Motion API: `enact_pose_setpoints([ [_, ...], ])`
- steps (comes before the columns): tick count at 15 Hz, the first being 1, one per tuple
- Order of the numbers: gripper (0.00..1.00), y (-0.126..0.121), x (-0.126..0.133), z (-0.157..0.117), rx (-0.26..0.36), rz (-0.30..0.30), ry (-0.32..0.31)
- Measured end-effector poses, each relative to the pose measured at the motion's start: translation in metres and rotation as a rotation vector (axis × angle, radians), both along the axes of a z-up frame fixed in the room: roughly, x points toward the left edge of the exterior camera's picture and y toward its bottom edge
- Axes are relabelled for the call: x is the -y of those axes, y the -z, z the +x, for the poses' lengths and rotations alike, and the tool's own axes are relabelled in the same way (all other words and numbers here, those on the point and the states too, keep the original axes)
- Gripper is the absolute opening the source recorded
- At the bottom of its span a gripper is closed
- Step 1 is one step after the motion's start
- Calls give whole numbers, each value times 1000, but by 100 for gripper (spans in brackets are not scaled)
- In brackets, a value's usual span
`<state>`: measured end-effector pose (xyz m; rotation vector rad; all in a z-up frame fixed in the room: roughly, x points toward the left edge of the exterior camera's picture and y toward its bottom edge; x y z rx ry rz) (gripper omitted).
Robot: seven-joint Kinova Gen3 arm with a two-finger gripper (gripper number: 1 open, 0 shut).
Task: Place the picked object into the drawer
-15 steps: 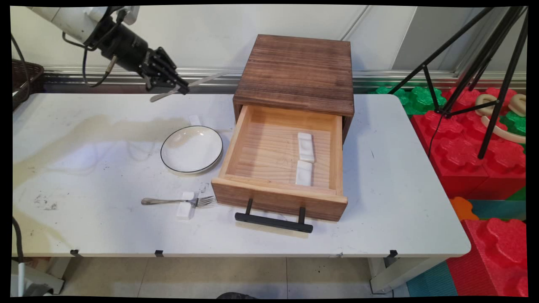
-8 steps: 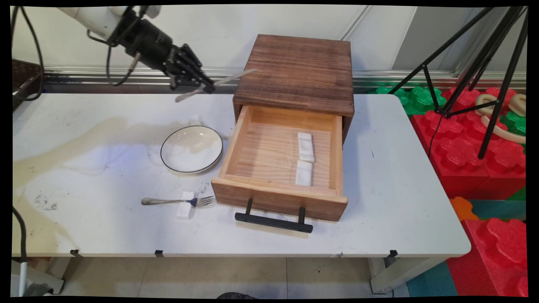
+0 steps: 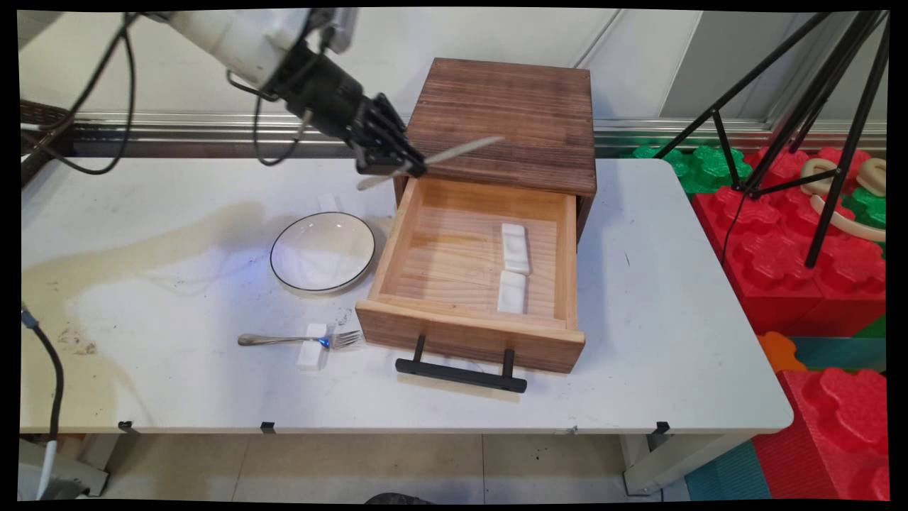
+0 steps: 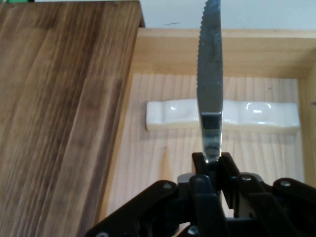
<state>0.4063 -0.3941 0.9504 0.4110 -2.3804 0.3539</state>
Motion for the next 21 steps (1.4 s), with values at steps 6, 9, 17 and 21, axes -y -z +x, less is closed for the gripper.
enact_pose_setpoints([
  [6,0,27,21,-47,2,14,31],
  [9,0,43,31,-66,6,23,43],
  [17,0,94,57,-99,51,52,63],
  [21,0,116,67,-101,80,69,61],
])
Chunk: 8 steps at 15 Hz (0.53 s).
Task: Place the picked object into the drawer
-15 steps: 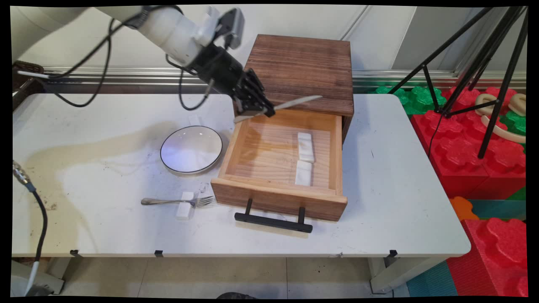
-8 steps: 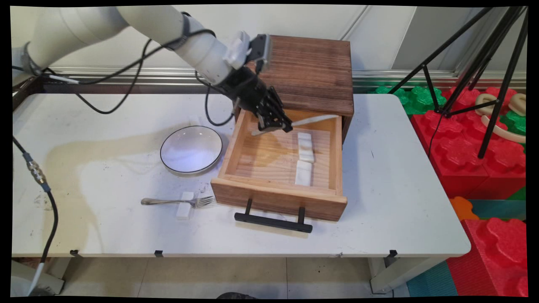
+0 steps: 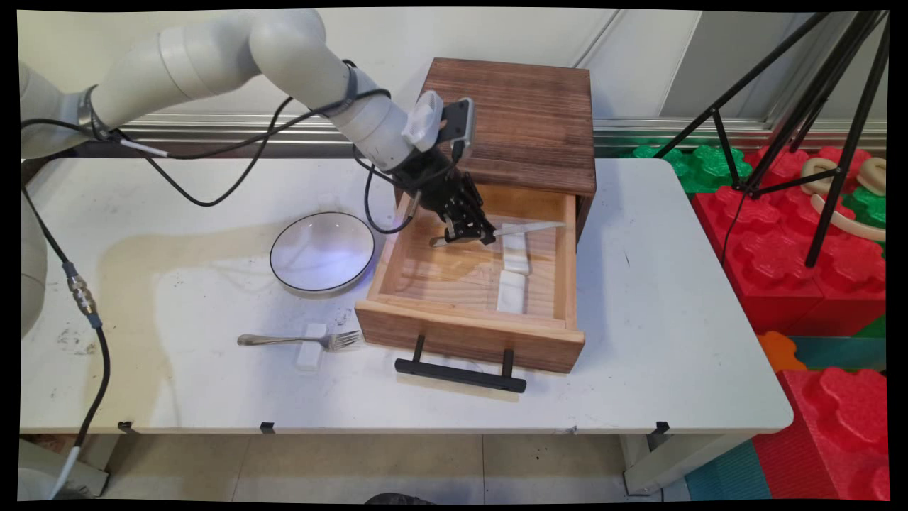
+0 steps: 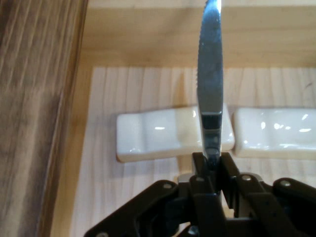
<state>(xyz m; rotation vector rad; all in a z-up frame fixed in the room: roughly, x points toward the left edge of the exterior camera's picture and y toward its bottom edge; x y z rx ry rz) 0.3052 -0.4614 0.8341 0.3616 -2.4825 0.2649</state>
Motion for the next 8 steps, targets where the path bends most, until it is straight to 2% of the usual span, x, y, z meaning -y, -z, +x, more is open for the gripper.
enact_pose_setpoints([
  [8,0,30,12,9,47,25,-13],
])
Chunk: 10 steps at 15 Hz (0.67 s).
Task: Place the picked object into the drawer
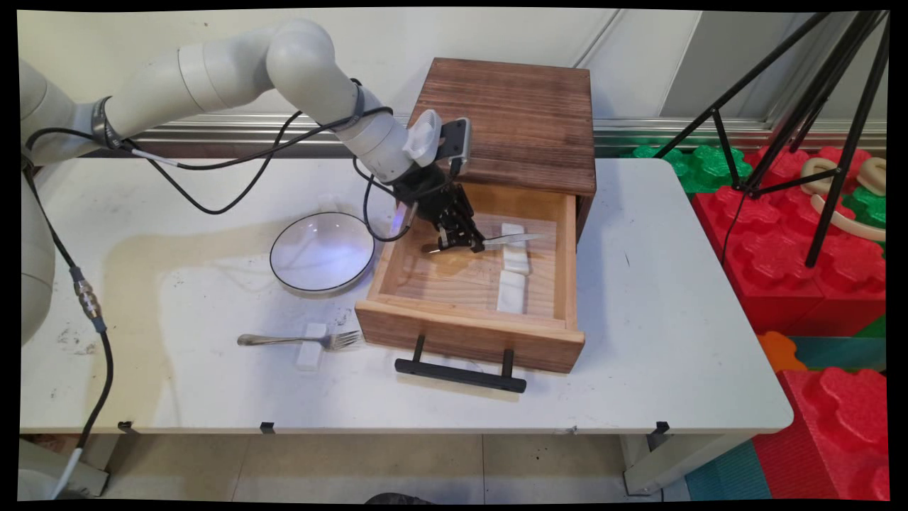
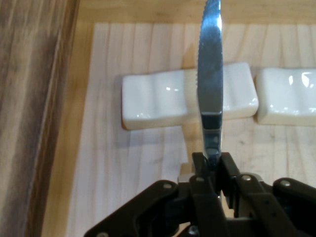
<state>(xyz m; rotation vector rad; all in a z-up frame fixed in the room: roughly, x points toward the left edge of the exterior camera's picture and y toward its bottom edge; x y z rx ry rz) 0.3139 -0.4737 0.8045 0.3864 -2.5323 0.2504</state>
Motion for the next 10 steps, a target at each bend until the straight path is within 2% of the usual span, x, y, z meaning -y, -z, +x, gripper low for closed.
enact_pose_setpoints([
  [3,0,6,2,2,3,8,-1],
  [4,100,7,2,2,1,9,0],
  [10,100,7,5,5,-16,7,-12],
])
